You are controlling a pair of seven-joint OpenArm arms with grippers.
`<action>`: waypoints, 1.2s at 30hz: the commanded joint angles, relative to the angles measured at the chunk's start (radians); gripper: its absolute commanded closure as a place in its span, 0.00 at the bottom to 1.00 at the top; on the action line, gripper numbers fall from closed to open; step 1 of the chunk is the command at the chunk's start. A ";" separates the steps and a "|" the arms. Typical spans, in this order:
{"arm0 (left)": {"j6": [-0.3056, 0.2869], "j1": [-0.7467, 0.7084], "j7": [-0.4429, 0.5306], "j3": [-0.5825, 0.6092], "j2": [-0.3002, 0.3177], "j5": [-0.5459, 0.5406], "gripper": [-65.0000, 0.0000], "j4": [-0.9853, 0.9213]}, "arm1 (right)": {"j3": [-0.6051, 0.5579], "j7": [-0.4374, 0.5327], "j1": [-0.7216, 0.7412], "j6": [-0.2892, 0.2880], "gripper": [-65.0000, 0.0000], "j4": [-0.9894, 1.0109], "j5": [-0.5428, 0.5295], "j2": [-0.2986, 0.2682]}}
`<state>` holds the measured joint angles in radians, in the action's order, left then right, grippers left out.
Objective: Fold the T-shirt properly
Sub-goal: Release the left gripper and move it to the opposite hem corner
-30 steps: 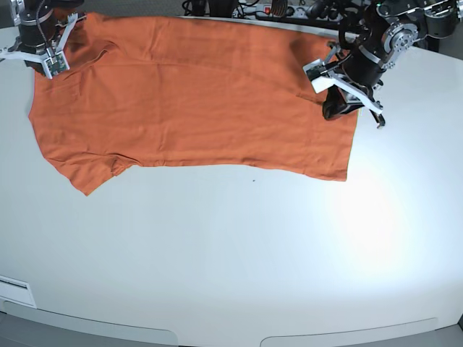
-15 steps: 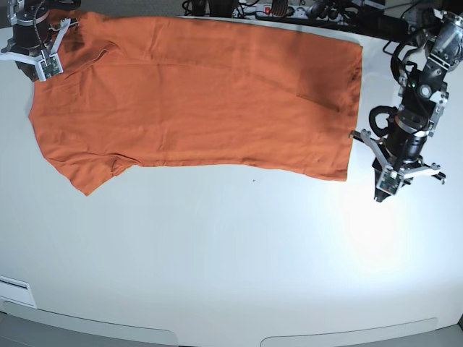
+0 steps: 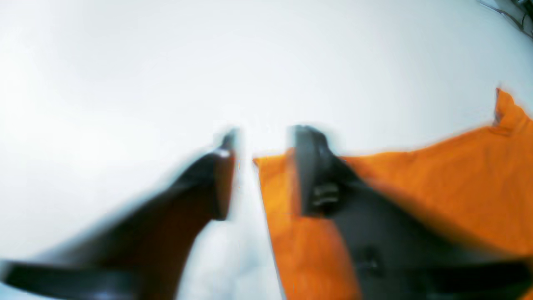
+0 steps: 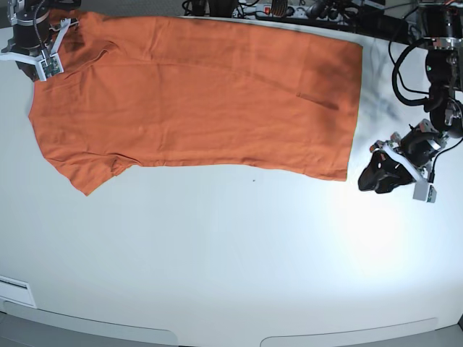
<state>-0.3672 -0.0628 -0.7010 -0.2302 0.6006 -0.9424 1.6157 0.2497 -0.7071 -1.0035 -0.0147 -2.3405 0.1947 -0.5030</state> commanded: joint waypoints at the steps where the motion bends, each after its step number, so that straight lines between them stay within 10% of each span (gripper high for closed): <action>1: 0.030 0.016 0.023 -0.006 0.019 -0.006 0.45 0.013 | 0.006 0.014 -0.010 0.011 1.00 -0.016 0.015 -0.010; 8: 0.048 0.027 0.022 0.060 0.019 0.025 0.44 -0.075 | 0.006 0.014 0.003 0.011 1.00 -0.016 0.015 -0.010; 17: -0.097 0.130 -0.046 0.163 0.012 -0.069 0.44 -0.297 | 0.006 0.018 0.039 -0.005 1.00 -0.016 -0.034 -0.010; 36: -0.113 0.205 -0.093 0.312 -0.021 -0.078 0.47 -0.301 | 0.006 0.021 0.039 -0.005 1.00 -0.016 -0.037 -0.010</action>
<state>-0.4824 0.1337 -0.7620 0.0826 0.5655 -1.0252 1.3079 0.2497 -0.6998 -0.9562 -0.0296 -2.3405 0.1459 -0.5030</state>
